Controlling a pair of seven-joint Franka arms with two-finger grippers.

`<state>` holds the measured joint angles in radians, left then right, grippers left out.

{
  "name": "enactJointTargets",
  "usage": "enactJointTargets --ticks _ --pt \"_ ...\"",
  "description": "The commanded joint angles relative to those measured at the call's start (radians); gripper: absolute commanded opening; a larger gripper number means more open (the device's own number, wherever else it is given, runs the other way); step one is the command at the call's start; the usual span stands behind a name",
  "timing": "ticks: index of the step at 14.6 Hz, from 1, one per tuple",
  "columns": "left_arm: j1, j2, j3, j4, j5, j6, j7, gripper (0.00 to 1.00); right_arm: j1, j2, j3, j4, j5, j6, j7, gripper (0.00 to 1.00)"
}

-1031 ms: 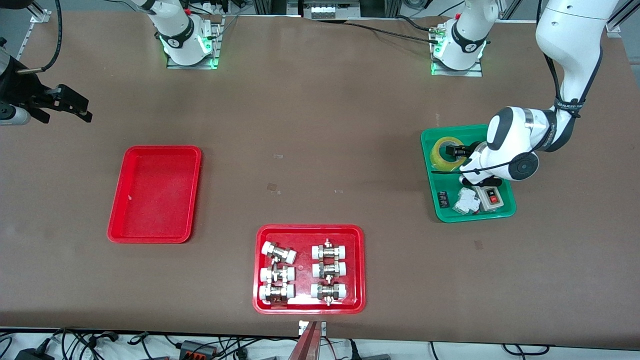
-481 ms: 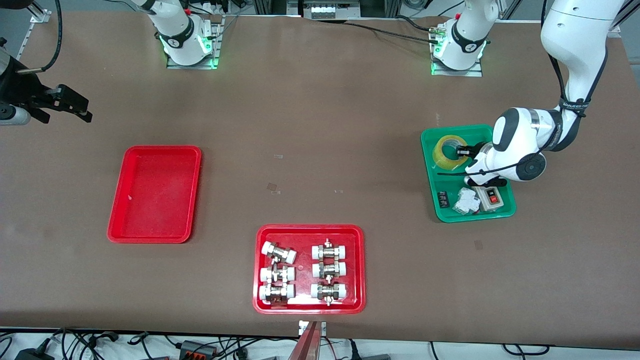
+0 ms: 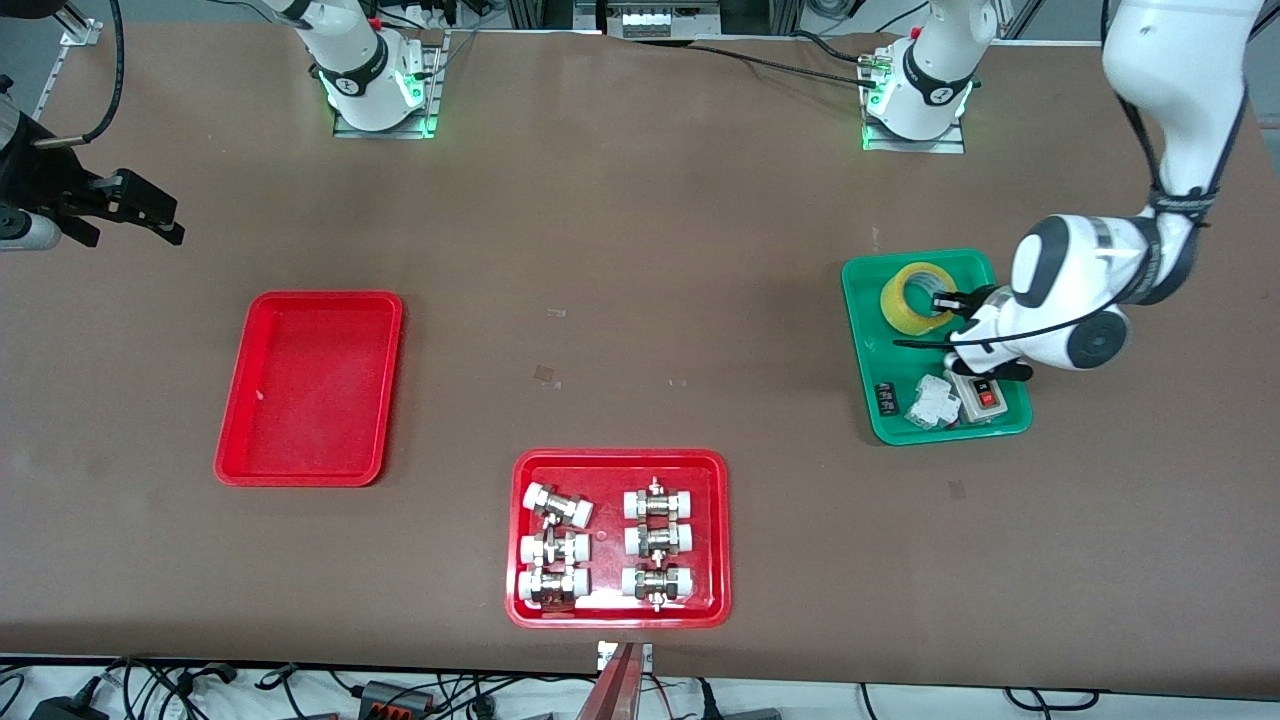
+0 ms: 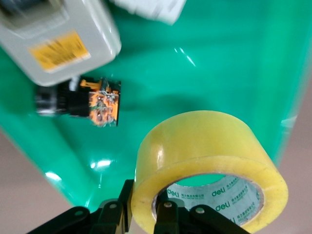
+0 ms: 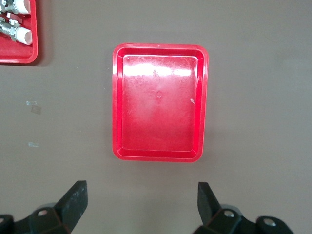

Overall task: Left arm passes tape to right arm into tray
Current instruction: 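Lift the tape with the left gripper while the right gripper approaches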

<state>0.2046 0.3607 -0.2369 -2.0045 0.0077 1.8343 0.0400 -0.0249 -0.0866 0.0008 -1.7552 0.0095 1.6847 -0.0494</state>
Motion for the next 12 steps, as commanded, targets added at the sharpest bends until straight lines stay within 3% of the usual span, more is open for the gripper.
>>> enactJointTargets --ticks 1,5,7,9,12 --pt "0.006 -0.135 -0.071 0.142 -0.058 -0.174 0.026 0.01 -0.016 -0.007 -0.002 -0.013 0.007 0.018 0.000 1.00" --pt "0.001 -0.147 -0.195 0.410 -0.256 -0.196 0.024 0.01 -0.016 0.010 -0.001 -0.017 0.010 0.016 0.000 1.00" --pt "-0.028 -0.085 -0.245 0.499 -0.304 -0.139 -0.030 0.01 -0.009 0.037 0.004 -0.007 0.012 0.035 0.000 1.00" --pt "-0.051 -0.043 -0.245 0.529 -0.304 -0.133 -0.081 0.01 -0.009 0.050 0.005 -0.007 0.012 0.041 -0.001 1.00" --pt "-0.152 0.018 -0.246 0.530 -0.342 0.043 -0.153 0.01 -0.015 0.063 0.004 -0.004 0.012 0.020 -0.018 1.00"
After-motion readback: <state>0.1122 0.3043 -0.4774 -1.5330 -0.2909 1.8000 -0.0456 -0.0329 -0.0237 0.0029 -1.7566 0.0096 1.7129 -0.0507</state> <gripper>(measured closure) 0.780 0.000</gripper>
